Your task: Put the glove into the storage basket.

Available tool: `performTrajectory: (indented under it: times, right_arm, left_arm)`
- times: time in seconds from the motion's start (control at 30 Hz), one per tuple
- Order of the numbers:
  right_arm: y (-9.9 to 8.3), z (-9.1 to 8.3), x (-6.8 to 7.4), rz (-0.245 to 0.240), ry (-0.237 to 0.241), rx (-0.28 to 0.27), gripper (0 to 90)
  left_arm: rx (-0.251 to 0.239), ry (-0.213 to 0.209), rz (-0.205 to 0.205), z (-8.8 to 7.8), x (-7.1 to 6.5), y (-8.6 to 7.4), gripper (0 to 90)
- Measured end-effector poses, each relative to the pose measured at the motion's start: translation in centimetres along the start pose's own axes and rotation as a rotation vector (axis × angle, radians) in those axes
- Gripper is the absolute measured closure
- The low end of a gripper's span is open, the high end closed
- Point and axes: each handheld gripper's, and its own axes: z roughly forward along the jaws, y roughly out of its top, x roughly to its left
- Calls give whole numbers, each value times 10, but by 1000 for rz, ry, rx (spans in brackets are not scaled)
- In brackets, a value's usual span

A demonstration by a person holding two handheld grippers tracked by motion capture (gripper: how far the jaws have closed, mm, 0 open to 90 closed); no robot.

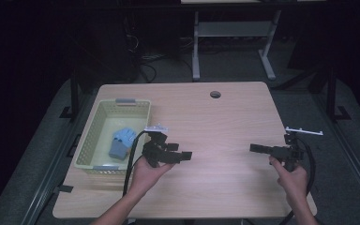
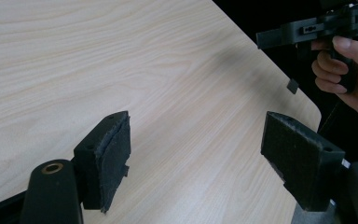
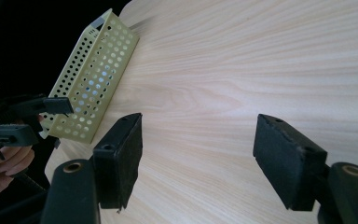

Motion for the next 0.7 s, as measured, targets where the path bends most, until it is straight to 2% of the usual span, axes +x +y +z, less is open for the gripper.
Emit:
performTrajectory:
  times: [0.33, 0.7]
  right_arm:
    - [-12, -8, -13, 27, -1, -6, 319]
    - [-26, -12, -22, 37, 6, 1, 306]
  left_arm:
    - [-3, 1, 35, 5, -5, -12, 238]
    - [7, -15, 37, 13, -11, -24, 217]
